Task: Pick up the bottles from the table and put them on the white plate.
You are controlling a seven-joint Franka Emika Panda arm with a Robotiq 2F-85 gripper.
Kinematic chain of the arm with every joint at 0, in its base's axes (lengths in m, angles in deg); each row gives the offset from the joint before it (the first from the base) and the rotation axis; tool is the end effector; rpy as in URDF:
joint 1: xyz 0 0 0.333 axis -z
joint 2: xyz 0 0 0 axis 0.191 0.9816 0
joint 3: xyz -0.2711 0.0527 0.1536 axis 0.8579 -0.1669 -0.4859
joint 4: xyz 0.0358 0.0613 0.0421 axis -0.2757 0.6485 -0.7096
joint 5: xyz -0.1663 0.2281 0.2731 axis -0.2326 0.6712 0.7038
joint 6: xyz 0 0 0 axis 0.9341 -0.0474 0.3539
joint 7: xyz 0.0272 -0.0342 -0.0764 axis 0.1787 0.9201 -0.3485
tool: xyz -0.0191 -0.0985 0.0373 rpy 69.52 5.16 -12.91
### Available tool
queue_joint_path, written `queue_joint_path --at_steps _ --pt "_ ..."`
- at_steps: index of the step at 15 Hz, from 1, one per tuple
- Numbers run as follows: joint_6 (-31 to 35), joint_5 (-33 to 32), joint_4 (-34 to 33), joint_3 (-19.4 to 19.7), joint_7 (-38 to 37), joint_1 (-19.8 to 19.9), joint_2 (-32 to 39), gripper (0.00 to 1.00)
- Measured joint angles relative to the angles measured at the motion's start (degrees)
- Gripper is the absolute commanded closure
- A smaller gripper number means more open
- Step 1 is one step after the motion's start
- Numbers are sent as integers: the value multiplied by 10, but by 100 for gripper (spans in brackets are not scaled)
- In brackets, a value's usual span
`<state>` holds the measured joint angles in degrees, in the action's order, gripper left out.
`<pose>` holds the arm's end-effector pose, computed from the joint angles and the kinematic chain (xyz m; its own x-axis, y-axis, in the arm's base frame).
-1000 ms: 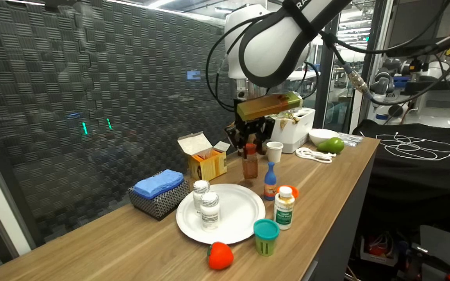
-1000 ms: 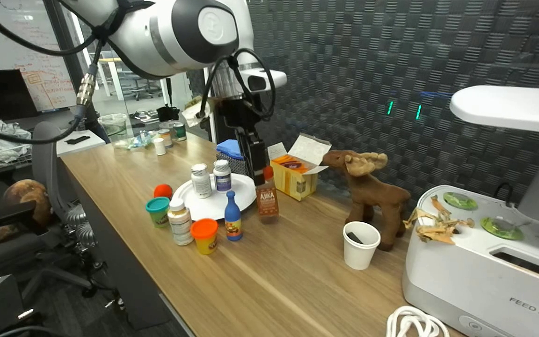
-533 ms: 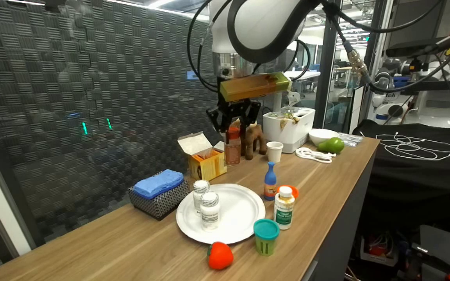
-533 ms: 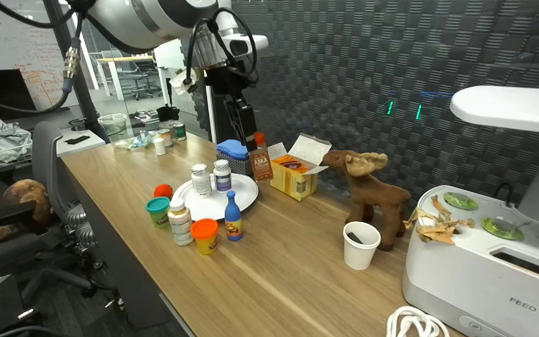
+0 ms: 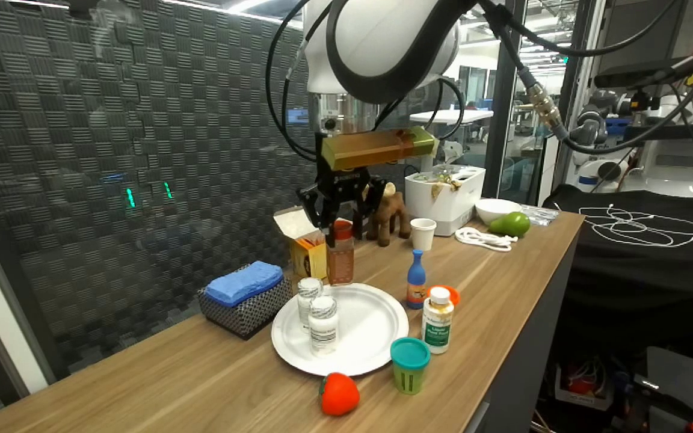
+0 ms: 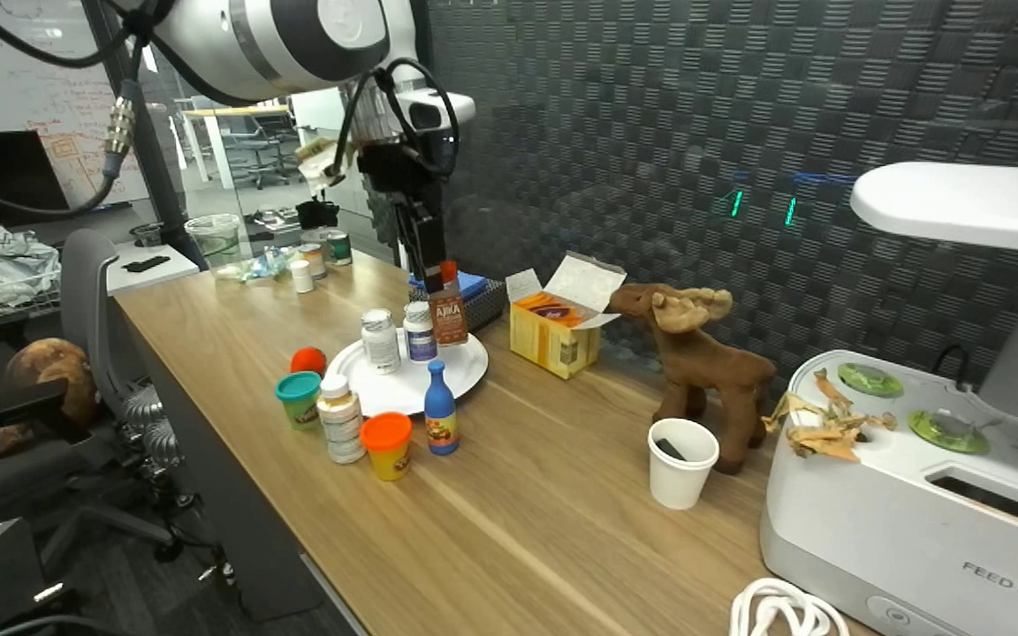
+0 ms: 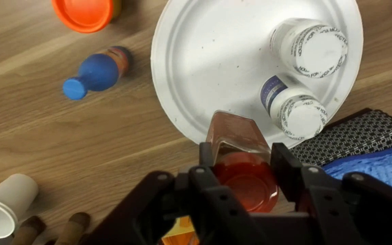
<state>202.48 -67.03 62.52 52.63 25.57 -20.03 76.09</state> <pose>0.6063 0.1097 0.3532 0.9317 -0.3353 0.1395 -0.3453 -0.9369 0.0544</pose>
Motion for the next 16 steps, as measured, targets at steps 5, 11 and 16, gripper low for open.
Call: queue_joint_path --at_steps 5,11,16 --pt "-4 39 -1 -4 35 0 24 78" --pt "-18 85 -2 -12 76 0 41 78" --pt "-22 58 -4 -2 59 -11 44 78"
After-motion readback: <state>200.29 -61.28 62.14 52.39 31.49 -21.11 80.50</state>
